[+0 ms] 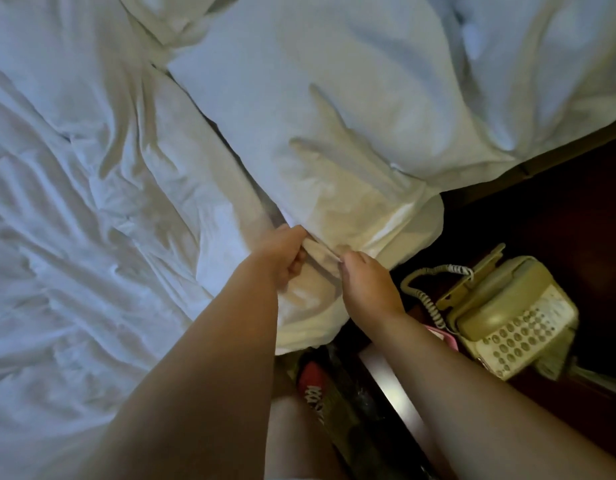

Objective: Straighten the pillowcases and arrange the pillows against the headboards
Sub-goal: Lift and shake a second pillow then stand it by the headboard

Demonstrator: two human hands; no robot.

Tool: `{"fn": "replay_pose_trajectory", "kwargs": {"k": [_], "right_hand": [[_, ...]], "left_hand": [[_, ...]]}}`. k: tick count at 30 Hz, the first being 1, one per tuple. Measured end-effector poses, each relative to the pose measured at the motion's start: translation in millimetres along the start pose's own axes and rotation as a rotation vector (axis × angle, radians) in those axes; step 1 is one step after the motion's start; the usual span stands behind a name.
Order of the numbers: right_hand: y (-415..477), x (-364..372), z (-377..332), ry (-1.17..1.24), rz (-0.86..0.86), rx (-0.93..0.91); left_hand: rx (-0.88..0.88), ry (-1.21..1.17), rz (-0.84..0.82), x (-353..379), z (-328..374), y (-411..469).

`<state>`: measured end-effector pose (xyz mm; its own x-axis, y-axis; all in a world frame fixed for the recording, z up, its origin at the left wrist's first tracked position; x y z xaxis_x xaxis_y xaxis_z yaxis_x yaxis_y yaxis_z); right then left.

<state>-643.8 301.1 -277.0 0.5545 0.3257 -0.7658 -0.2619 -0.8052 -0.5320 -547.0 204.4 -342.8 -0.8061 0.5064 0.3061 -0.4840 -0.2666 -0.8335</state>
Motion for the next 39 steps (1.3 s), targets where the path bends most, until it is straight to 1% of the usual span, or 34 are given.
{"fn": "replay_pose_trajectory", "kwargs": {"k": [3,5,6,7,8,10,11,14,17,19,22,27,33,39], "right_hand": [[-5,2,-10,0.032,0.007,-0.060],[-8,6,-12,-0.032,0.001,-0.054],[-10,6,-13,-0.093,0.012,-0.045],[-12,7,-14,-0.153,0.013,-0.033],[-13,9,-11,-0.199,0.010,-0.012],[-16,15,-5,-0.257,-0.035,0.028],[-17,18,-3,-0.256,-0.064,0.037],[-20,8,0,-0.267,-0.032,0.021],[-27,-30,-7,-0.253,0.012,0.000],[-31,-66,-13,-0.228,0.065,0.017],[-42,-137,-25,-0.164,0.228,0.017],[-73,-260,-37,-0.183,0.451,0.025],[-105,-386,-34,-0.224,0.674,0.099],[-94,-462,-45,-0.223,0.834,0.153]], "left_hand": [[0.033,-0.074,-0.005,-4,-4,-6],[0.072,-0.080,0.062,-7,-7,-7],[0.090,-0.015,0.108,-6,-7,-10],[0.111,0.126,0.158,-5,-4,-14],[0.120,0.340,0.213,-2,0,-16],[0.108,0.873,0.316,8,6,-18],[0.115,1.030,0.338,15,6,-19],[0.039,1.212,0.329,28,3,-25],[-0.018,1.298,0.341,41,18,-50],[0.003,1.345,0.388,54,45,-77],[0.120,1.395,0.410,88,100,-117],[0.382,1.455,0.440,157,204,-187],[0.556,1.575,0.468,209,303,-236],[0.680,1.679,0.537,226,398,-255]]}}
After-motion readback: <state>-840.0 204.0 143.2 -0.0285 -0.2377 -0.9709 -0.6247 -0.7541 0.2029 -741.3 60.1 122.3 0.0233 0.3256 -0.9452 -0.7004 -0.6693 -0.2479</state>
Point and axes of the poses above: each hand's wrist, its own y-axis towards the middle knuckle, its own x-axis out of the palm, z = x × y, the point moved 6 cm from there along y, towards the middle knuckle, and after that the axes turned 13 degrees about -z, right-handed, at the moved point
